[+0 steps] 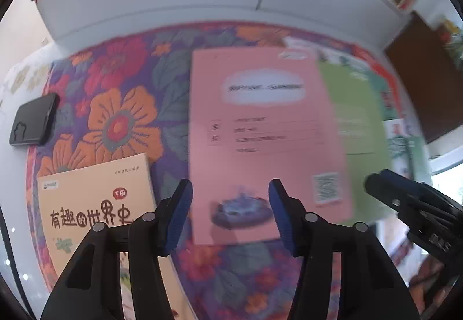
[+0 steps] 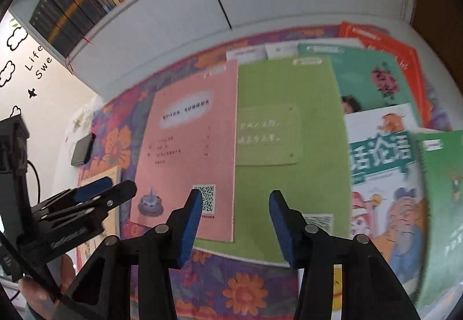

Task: Organize books

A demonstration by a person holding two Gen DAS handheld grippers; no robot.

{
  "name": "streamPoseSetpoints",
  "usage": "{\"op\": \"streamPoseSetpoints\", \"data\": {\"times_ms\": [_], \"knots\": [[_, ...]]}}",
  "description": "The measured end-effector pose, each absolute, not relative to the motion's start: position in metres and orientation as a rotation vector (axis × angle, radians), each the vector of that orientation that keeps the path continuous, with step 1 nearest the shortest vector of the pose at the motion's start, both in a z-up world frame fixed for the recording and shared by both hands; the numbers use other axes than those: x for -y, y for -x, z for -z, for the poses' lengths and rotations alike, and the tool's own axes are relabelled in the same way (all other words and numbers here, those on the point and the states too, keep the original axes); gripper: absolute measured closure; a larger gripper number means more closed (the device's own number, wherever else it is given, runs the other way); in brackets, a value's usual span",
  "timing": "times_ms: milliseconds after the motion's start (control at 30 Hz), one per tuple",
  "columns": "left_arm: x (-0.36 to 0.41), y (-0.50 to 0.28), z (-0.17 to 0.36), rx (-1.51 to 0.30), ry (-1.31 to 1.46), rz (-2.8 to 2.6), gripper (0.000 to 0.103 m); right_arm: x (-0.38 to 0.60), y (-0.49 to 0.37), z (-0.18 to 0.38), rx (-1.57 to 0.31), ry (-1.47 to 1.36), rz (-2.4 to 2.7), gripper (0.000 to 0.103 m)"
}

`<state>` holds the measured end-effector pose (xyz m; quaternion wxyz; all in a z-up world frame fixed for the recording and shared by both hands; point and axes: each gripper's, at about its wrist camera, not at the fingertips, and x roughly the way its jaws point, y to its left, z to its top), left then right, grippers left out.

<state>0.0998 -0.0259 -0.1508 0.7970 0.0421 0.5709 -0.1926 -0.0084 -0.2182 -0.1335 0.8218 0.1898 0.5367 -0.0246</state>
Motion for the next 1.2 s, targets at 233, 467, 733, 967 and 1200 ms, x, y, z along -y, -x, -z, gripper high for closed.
{"op": "streamPoseSetpoints", "data": {"times_ms": [233, 467, 733, 967, 1200], "knots": [[0.02, -0.12, 0.181, -1.268, -0.032, 0.357, 0.05, 0.208, -0.017, 0.152, -1.172, -0.337, 0.061, 0.055], [0.026, -0.114, 0.183, -1.306, -0.039, 0.462, 0.049, 0.191, -0.025, 0.153, -1.186, -0.312, -0.004, 0.053], [0.035, -0.049, 0.181, -1.376, -0.123, 0.615, 0.049, 0.212, 0.033, 0.145, -1.238, -0.413, -0.058, 0.053], [0.042, 0.033, 0.181, -1.373, -0.216, 0.689, 0.049, 0.228, 0.127, 0.157, -1.308, -0.565, -0.075, 0.053], [0.034, 0.027, 0.184, -1.398, -0.117, 0.685, 0.049, 0.233, 0.128, 0.187, -1.267, -0.647, -0.139, 0.054]]}}
